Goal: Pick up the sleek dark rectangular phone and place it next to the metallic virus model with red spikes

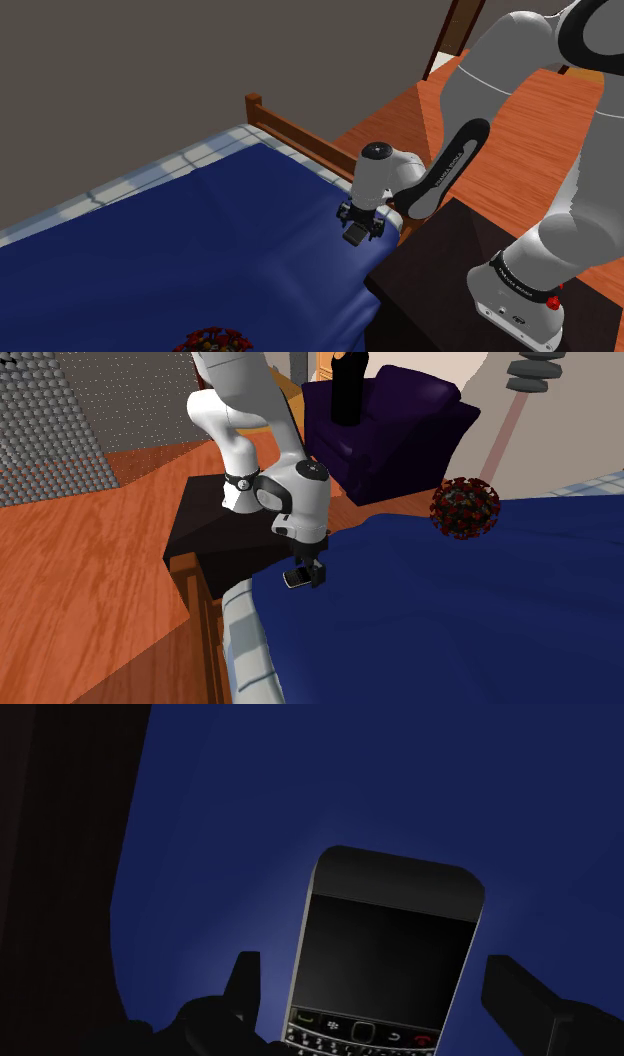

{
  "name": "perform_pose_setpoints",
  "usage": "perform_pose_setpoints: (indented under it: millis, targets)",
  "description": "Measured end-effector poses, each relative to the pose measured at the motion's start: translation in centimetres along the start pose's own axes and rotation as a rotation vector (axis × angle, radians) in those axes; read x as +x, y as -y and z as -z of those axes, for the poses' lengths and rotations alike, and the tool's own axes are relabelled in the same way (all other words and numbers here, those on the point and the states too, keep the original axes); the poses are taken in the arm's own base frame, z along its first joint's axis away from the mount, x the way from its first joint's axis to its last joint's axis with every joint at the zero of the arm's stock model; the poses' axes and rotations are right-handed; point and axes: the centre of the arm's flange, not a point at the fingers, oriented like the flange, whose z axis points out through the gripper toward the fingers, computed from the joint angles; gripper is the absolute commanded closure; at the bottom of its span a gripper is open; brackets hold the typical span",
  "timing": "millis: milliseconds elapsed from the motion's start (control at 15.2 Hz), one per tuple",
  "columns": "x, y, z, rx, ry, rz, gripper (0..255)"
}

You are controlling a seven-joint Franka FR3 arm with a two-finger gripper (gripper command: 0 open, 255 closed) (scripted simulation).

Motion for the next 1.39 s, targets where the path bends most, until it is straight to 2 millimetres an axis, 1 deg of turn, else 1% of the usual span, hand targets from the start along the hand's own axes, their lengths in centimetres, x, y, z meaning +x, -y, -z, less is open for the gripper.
perform_pose_setpoints:
  millis: [66,726,792,1386]
  targets:
    - [0.0,0.0,0.0,0.000,0.000,0.000,255]
    - [0.0,0.1,0.1,0.004,0.000,0.000,255]
    - [0.0,0.1,0.3,0.002,0.000,0.000,255]
    - [0.1,-0.2,4.7,0.001,-0.001,0.001,255]
